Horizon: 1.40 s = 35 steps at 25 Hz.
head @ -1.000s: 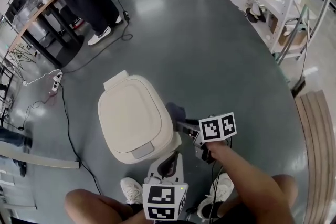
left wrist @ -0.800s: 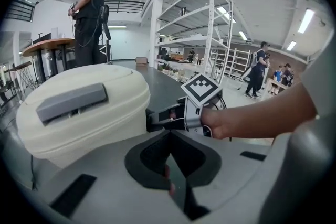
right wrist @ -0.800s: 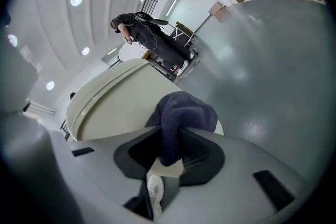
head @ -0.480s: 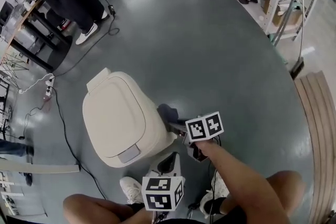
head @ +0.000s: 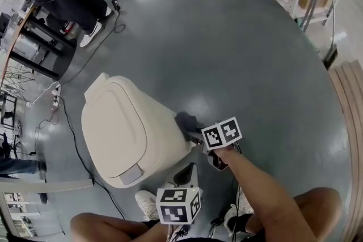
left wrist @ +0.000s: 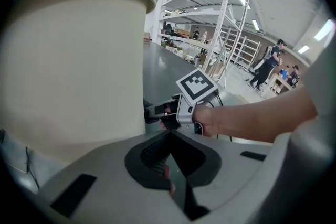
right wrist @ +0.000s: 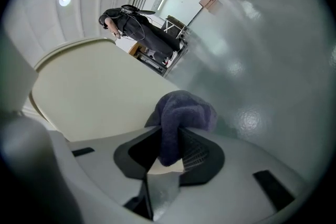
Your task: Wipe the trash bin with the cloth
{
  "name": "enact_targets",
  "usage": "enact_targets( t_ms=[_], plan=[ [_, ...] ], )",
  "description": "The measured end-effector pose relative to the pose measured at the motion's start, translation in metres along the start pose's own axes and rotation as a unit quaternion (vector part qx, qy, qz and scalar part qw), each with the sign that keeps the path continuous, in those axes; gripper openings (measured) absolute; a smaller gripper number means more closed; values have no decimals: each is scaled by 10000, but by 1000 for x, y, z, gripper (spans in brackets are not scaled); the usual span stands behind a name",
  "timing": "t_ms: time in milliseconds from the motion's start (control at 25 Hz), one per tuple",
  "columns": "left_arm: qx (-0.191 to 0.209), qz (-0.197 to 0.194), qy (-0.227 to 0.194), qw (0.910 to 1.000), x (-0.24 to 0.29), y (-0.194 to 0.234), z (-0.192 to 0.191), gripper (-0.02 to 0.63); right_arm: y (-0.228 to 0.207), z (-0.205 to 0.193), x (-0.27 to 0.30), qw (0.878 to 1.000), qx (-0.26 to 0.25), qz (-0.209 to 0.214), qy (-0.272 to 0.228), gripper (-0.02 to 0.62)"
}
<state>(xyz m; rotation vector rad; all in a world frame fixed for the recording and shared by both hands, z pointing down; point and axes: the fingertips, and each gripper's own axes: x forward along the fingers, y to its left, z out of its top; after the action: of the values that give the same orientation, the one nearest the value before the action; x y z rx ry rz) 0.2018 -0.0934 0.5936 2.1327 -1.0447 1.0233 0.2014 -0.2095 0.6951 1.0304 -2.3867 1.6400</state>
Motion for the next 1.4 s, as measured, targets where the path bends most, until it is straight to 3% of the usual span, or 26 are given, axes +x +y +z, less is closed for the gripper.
enact_targets(
  t_ms=[360, 520, 760, 960, 1160, 1400],
  plan=[
    [72, -60, 126, 9999, 16, -6, 4, 0, -21, -5, 12, 9999, 80, -105, -11, 92],
    [157, -132, 27, 9998, 17, -10, 12, 0, -15, 14, 5, 9996, -173, 23, -242, 92],
    [167, -225, -156, 9995, 2, -24, 34, 0, 38, 94, -34, 9874, -391, 1044, -1123, 92],
    [142, -320, -388, 9986, -16, -34, 58, 0, 102, 128, -53, 9708, -850, 1907, -1181, 92],
    [167, -294, -503, 9982, -22, -36, 70, 0, 141, 138, -53, 9601, -1193, 2274, -1103, 92],
    [243, -232, -389, 9987, -14, -32, 60, 0, 137, 136, -39, 9627, -1069, 2275, -1001, 92]
  ],
)
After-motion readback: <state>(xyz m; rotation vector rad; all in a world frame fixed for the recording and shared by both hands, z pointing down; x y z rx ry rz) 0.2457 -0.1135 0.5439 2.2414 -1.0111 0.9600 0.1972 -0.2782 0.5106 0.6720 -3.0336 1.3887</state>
